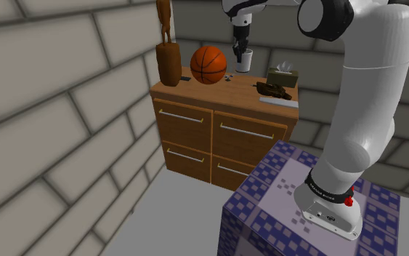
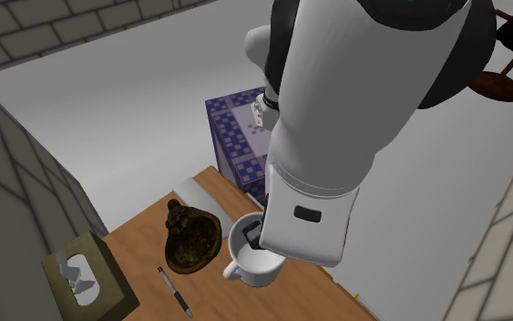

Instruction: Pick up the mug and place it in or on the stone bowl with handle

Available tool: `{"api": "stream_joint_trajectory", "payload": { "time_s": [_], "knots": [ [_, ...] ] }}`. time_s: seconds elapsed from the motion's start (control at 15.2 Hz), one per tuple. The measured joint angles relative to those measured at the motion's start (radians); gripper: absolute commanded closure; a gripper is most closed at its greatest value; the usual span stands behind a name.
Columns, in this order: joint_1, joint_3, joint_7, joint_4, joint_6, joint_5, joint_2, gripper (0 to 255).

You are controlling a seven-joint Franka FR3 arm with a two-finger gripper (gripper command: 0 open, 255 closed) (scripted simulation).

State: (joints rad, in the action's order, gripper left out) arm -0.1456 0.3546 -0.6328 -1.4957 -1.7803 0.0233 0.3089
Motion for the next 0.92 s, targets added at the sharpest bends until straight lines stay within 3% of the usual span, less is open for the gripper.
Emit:
{"api": "stream_joint_trajectory", "payload": {
  "time_s": [0.26, 0.92],
  "knots": [
    [-0.006, 0.004, -0.010, 0.040, 0.044, -0.001, -0.005, 255],
    [-0.098, 0.077, -0.176, -0.116, 0.009, -0.037, -0.143, 255]
  ]
}}
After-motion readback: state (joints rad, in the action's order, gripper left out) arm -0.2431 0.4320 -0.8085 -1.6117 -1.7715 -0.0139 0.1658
